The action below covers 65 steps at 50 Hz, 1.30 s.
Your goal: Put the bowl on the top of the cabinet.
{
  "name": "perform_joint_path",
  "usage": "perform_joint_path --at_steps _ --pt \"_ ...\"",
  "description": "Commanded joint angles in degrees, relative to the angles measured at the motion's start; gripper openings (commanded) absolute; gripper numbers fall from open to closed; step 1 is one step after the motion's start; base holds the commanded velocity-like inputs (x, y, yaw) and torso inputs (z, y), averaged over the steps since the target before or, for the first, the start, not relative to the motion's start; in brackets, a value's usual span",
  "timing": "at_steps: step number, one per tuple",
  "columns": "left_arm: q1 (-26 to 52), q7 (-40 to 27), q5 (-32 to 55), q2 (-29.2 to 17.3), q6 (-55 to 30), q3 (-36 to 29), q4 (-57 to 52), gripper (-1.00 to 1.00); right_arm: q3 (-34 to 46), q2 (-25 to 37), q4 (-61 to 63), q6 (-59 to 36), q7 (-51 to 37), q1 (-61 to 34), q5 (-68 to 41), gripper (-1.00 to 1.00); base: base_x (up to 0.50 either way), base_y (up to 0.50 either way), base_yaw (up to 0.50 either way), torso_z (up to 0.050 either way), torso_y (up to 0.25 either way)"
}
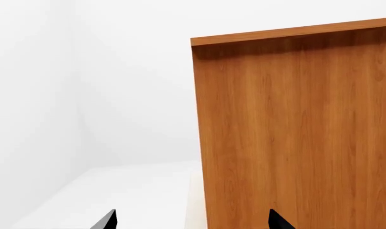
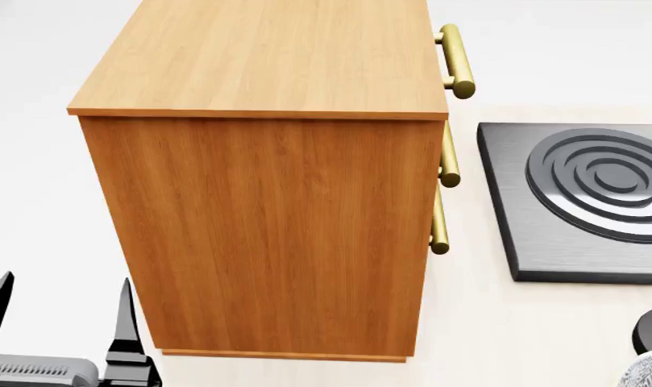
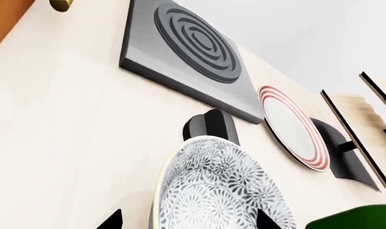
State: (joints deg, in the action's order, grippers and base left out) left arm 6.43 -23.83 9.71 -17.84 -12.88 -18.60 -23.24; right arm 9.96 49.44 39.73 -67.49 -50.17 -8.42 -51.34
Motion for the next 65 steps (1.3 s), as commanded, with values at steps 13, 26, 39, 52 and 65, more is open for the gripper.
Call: perform_joint_path --at_steps 13,26,39,52,65 --pt "0.3 -0.4 0.3 -0.3 -0.3 -0.3 -0.3 1.00 2.0 -0.2 -2.4 2.3 1.4 0.0 2.1 1.00 0.00 0.00 0.00 0.000 0.000" --pt "0.3 -0.7 0.3 -0.5 -0.5 -0.6 -0.6 1.00 2.6 -0.4 -3.8 4.1 2.2 0.9 3.1 1.00 0.00 0.00 0.00 0.000 0.000" --pt "0.2 -1.0 0.2 -0.6 -0.5 -1.0 -0.9 1.00 2.4 -0.4 -4.8 6.4 2.8 2.8 3.8 1.00 0.00 0.00 0.00 0.000 0.000" --pt "0.2 -1.2 0.4 -0.9 -0.8 -1.1 -1.3 1.00 2.6 -0.5 -5.4 7.0 3.0 3.1 4.0 1.00 0.00 0.00 0.00 0.000 0.000" --pt "0.3 -1.4 0.5 -1.0 -0.5 -1.3 -0.9 1.00 3.1 -0.7 -6.3 7.9 3.4 3.3 4.7 1.00 0.00 0.00 0.00 0.000 0.000"
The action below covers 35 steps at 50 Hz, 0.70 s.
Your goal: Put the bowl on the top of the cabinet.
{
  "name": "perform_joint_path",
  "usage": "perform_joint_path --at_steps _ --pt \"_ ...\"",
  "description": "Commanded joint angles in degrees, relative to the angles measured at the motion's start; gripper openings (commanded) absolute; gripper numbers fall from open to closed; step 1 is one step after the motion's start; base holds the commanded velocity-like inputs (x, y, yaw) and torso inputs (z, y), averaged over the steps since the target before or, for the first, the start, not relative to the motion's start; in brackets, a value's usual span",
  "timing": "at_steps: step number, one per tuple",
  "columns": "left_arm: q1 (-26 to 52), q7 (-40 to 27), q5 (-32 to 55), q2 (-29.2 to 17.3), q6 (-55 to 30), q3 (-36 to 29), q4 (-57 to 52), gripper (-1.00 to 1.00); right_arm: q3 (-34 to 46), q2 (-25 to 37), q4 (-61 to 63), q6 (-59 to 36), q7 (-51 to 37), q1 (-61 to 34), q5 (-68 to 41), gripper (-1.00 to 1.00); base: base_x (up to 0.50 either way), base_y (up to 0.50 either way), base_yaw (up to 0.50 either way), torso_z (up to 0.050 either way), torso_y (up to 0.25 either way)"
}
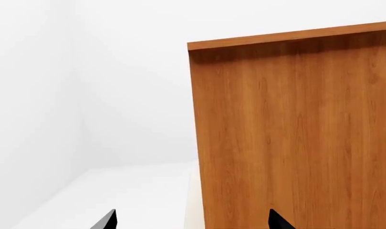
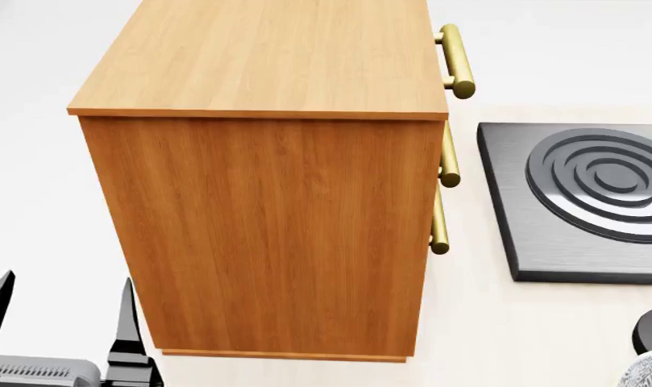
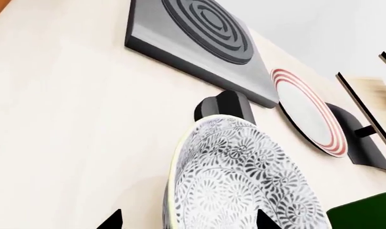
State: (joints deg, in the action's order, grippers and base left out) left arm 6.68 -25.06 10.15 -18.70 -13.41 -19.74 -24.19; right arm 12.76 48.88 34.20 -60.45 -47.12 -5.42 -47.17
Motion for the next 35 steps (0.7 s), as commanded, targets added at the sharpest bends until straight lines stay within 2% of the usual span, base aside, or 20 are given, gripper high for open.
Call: perform_joint_path --at_steps 1,35 --pt "0.0 -0.2 0.1 -0.1 0.1 -0.2 0.1 1.00 0.3 -0.1 -0.8 0.8 0.4 0.3 0.5 1.00 0.00 0.00 0.00 0.000 0.000" --pt "0.2 -0.6 0.3 -0.4 0.4 -0.7 0.6 1.00 1.0 -0.3 -2.2 1.3 0.8 -0.1 0.9 1.00 0.00 0.00 0.00 0.000 0.000"
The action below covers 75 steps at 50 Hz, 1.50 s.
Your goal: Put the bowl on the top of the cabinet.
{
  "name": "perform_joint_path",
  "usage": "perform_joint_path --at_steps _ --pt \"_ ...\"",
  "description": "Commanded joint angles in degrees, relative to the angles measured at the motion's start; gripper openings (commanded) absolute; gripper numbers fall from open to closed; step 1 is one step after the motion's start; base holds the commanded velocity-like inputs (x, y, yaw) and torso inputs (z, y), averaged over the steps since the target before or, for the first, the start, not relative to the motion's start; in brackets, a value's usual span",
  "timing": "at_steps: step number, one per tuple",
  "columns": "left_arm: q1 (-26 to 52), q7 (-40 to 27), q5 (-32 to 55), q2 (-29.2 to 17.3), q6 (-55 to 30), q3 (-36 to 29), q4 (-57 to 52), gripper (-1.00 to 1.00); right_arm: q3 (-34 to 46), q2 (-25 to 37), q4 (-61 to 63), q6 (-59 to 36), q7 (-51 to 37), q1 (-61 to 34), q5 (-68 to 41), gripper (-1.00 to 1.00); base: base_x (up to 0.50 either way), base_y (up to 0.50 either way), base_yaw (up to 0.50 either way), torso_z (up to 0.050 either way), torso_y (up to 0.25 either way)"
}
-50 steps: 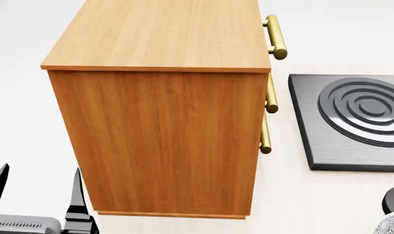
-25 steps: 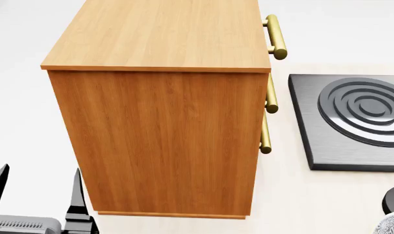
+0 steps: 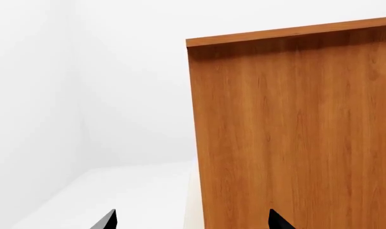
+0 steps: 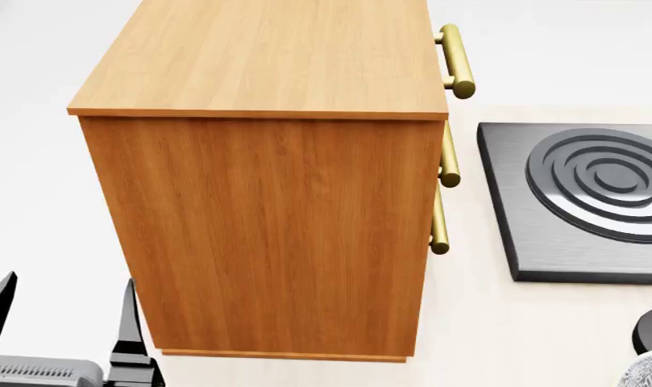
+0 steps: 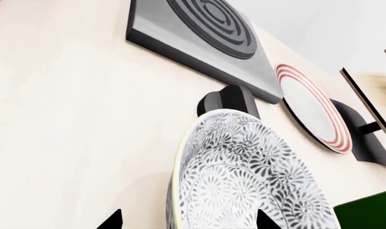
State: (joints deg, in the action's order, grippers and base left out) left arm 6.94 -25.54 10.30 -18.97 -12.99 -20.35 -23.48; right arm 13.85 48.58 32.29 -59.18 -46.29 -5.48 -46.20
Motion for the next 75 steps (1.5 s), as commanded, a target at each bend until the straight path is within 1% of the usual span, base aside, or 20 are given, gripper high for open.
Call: perform_joint_path --at_steps 1,24,75 --pt "0.0 -0.2 0.2 -0.2 -0.1 -0.1 -0.2 1.00 -0.1 0.0 -0.2 0.0 -0.1 0.0 -0.2 1.00 0.00 0.00 0.00 0.000 0.000" --pt "0.0 -0.4 0.5 -0.3 0.5 -0.3 0.3 1.00 1.4 -0.6 -2.6 1.6 1.0 -0.2 1.5 1.00 0.00 0.00 0.00 0.000 0.000" --pt "0.1 -1.4 0.9 -1.0 -0.1 -0.8 -0.8 1.00 1.5 -0.8 -5.0 3.0 1.7 -0.9 2.1 1.00 0.00 0.00 0.00 0.000 0.000"
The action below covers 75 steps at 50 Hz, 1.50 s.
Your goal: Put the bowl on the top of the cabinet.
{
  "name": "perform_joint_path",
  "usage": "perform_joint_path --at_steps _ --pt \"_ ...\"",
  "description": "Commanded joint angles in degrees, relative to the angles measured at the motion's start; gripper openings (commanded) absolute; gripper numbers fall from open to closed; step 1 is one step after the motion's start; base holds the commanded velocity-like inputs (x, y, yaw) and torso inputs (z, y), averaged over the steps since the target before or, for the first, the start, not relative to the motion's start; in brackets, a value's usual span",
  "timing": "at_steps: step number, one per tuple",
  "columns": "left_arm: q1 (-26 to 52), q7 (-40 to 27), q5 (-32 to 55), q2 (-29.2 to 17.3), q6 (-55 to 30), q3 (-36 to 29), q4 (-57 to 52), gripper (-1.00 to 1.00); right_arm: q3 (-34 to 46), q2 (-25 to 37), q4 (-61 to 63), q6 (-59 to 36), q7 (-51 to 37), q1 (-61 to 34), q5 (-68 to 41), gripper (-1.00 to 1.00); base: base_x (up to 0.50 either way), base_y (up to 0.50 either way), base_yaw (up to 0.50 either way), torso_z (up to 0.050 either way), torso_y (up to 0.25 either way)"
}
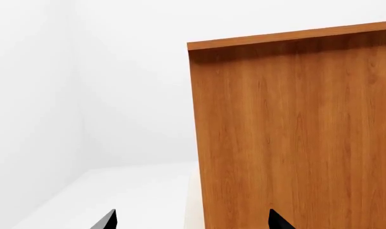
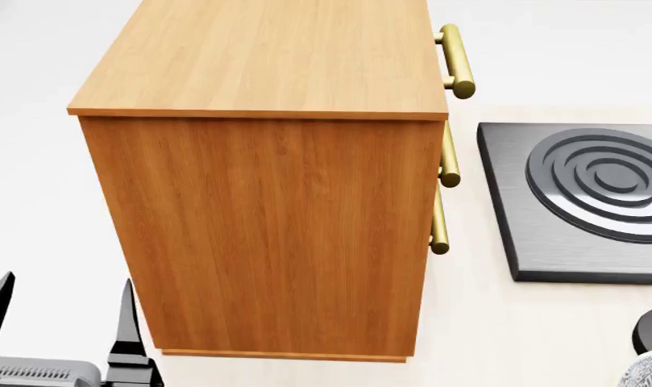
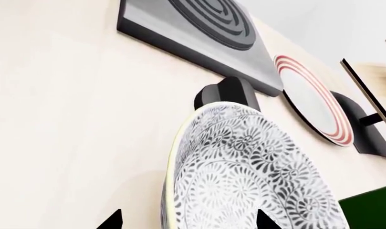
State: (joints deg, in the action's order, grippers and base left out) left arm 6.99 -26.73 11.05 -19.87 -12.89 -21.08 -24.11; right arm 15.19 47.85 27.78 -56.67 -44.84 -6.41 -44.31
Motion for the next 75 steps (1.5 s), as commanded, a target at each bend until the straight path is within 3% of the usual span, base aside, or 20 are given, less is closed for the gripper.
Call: perform_joint_path --at_steps 1,61,62,75 --pt "0.1 -0.2 0.2 -0.1 -0.2 -0.1 -0.2 1.00 0.1 -0.1 -0.6 0.6 0.3 0.1 0.2 1.00 0.00 0.00 0.00 0.000 0.000" --pt "0.3 -0.9 0.7 -0.7 0.3 -0.6 0.3 1.00 1.1 -0.8 -3.0 1.7 0.9 -1.0 1.3 1.00 0.00 0.00 0.00 0.000 0.000" --pt "0.3 -0.9 0.6 -0.7 0.4 -0.7 0.4 1.00 1.2 -0.7 -2.7 2.1 0.7 -0.9 1.8 -1.00 0.00 0.00 0.00 0.000 0.000" --pt "0.3 -1.2 0.8 -0.9 0.1 -0.8 -0.1 1.00 0.1 0.0 -0.2 1.2 0.2 -0.9 0.3 -1.00 0.00 0.00 0.00 0.000 0.000"
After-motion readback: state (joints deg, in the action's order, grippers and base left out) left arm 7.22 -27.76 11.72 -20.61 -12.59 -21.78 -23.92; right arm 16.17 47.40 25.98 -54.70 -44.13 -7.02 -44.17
